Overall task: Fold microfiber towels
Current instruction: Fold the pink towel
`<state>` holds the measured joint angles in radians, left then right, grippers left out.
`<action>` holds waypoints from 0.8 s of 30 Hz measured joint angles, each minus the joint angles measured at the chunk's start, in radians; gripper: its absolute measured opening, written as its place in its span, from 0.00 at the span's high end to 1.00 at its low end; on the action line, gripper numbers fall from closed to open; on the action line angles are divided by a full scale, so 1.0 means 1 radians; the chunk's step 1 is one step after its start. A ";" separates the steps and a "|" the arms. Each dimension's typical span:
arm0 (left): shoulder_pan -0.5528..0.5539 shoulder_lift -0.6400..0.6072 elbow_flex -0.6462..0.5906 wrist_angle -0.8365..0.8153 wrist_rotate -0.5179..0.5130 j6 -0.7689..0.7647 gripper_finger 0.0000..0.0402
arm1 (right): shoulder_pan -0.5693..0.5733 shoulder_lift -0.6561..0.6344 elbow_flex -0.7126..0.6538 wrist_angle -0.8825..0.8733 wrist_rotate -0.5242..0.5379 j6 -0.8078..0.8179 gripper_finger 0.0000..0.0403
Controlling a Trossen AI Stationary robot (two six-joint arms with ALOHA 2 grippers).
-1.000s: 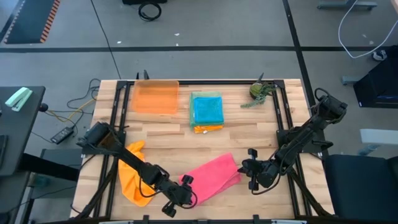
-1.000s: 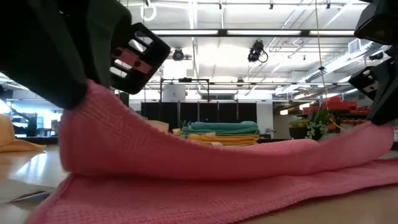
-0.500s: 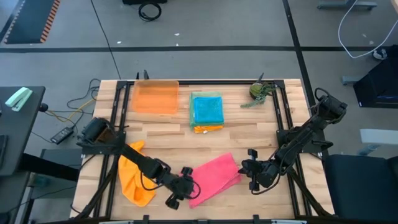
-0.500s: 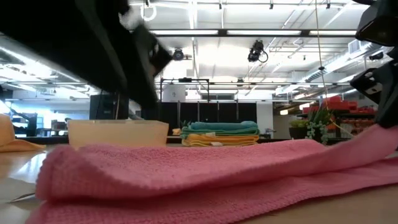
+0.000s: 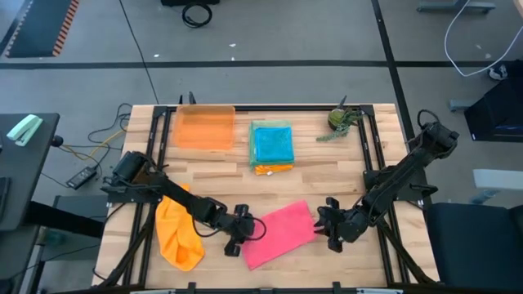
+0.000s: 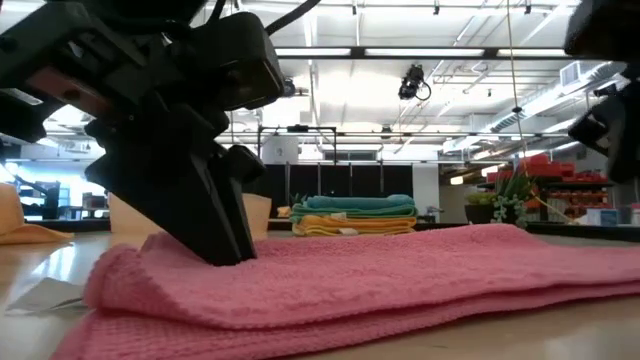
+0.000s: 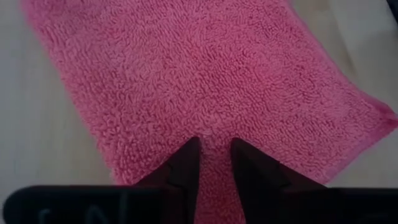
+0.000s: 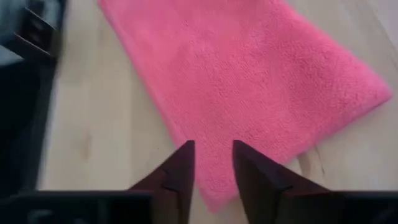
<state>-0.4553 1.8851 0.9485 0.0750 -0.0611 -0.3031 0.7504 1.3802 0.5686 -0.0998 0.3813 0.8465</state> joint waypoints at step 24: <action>0.068 0.000 0.000 -0.002 0.028 0.096 0.88 | -0.015 0.252 0.002 0.150 0.044 0.123 0.99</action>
<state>-0.3875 1.8851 0.9482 0.0729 -0.0334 -0.2073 0.7358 1.6327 0.5707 0.0499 0.4252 0.9695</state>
